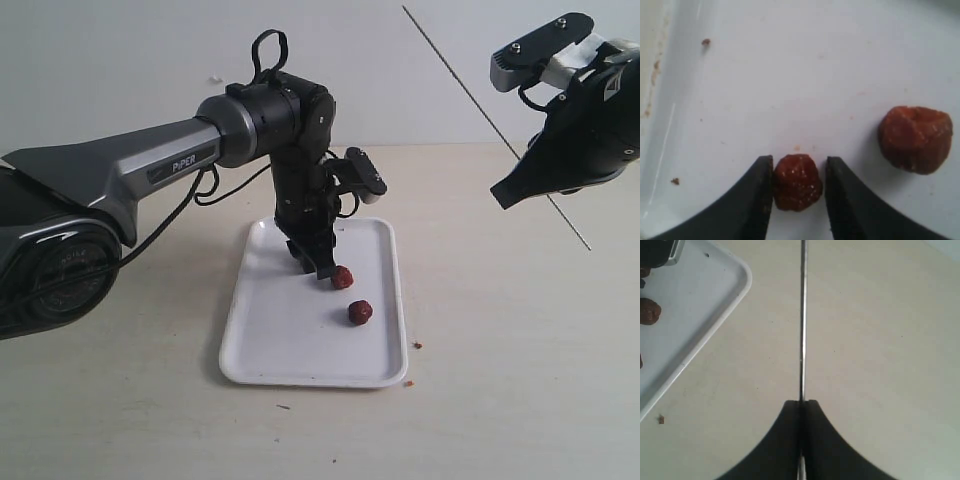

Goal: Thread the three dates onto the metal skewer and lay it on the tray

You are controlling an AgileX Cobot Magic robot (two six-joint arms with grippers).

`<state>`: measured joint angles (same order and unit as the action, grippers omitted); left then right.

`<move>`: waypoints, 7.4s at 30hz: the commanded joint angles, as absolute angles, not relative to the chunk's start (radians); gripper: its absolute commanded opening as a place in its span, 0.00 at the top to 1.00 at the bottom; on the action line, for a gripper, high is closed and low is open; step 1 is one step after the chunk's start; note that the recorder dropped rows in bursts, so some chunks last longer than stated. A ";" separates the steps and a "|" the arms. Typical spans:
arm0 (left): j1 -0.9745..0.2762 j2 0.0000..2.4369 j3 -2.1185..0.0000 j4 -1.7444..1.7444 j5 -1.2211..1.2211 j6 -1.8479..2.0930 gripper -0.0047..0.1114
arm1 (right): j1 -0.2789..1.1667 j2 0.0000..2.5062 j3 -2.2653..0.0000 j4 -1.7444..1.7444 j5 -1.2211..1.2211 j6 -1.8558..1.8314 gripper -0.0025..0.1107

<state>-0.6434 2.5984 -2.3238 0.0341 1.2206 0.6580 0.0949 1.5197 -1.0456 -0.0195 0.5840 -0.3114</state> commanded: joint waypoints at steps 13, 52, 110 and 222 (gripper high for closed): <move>-0.644 2.594 -2.329 0.032 1.221 0.661 0.85 | 0.091 1.516 -1.043 -0.016 0.570 -0.312 0.98; -0.378 2.425 -2.329 -0.763 1.164 0.230 0.78 | -0.017 1.820 -1.031 0.668 0.674 -0.777 0.98; -0.278 2.435 -2.329 -1.128 0.922 0.184 0.78 | -0.012 2.049 -1.035 1.526 1.221 -1.325 0.98; -0.409 2.435 -2.329 -1.002 1.023 0.251 0.39 | -0.012 2.096 -1.256 1.744 1.107 -1.226 0.98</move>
